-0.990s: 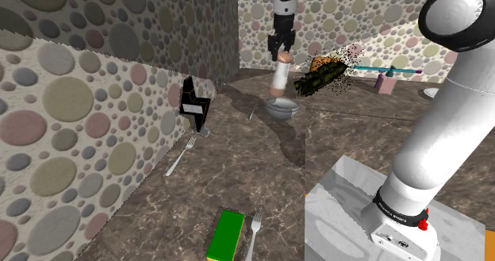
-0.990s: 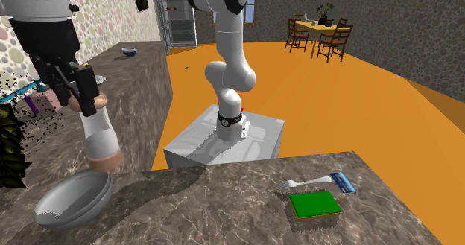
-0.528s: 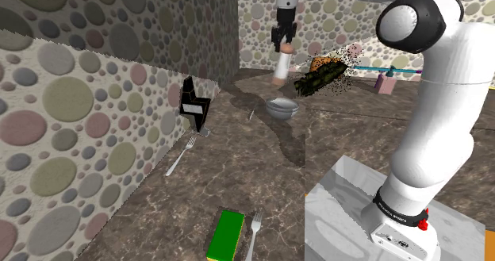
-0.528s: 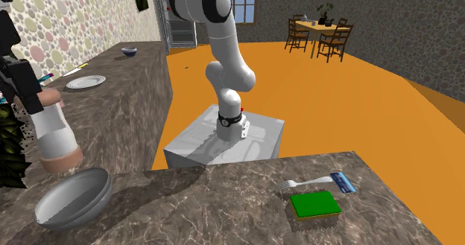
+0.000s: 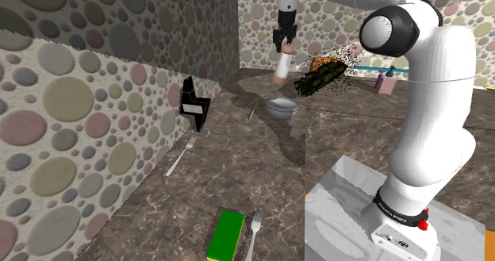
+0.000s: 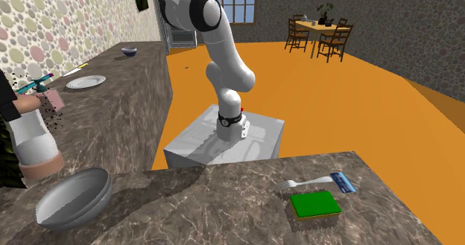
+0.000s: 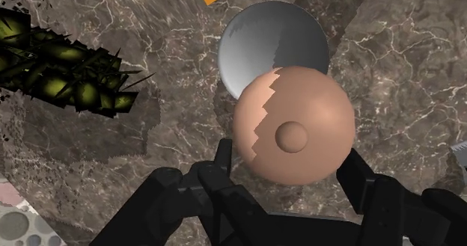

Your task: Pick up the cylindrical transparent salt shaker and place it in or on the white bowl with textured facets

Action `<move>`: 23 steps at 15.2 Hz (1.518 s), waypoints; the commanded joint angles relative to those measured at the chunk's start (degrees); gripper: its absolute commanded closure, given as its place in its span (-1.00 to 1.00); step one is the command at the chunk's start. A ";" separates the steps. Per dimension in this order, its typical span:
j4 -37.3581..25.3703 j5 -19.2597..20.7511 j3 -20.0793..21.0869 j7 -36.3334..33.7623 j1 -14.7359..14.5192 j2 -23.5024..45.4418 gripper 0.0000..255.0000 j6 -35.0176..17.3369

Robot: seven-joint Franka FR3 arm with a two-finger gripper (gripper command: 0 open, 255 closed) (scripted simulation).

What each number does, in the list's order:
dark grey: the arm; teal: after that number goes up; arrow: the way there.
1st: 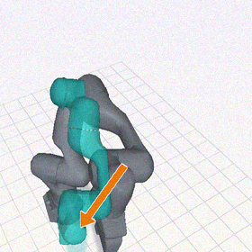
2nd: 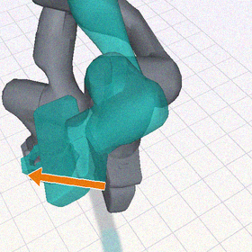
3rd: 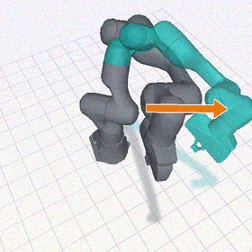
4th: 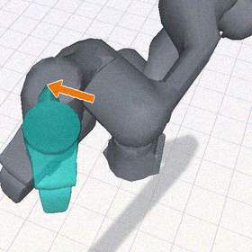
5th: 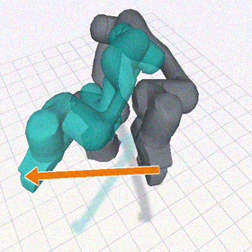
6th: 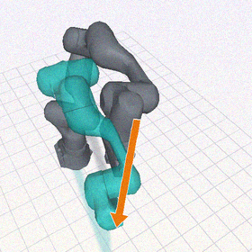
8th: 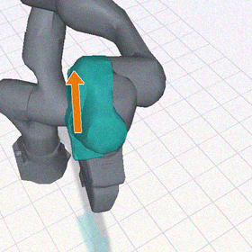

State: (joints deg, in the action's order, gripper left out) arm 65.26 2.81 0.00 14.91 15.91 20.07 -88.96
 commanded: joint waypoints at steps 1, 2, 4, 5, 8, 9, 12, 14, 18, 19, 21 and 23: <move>2.68 0.00 0.02 -0.10 0.00 -0.80 1.00 -1.92; 3.98 0.00 0.02 -0.14 0.00 -1.14 1.00 -2.88; 6.45 0.01 0.02 -0.22 0.02 -1.75 1.00 -4.74; 7.62 0.01 0.02 -0.26 0.02 -2.01 1.00 -5.65; 10.90 0.02 0.02 -0.37 0.04 -2.65 1.00 -8.28; 11.92 0.03 0.02 -0.41 0.05 -2.82 1.00 -9.13; 14.81 0.05 0.02 -0.51 0.06 -3.22 1.00 -11.63; 16.61 0.06 0.02 -0.59 0.07 -3.39 1.00 -13.25; 19.91 0.10 0.01 -0.73 0.09 -3.55 1.00 -16.39; 20.68 0.11 0.01 -0.76 0.09 -3.55 1.00 -17.16; 22.54 0.14 0.00 -0.85 0.10 -3.49 1.00 -19.08; 22.54 0.14 0.00 -0.85 0.10 -3.49 1.00 -19.08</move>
State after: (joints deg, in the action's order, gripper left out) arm 87.64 2.94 0.02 14.06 16.01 16.56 -107.83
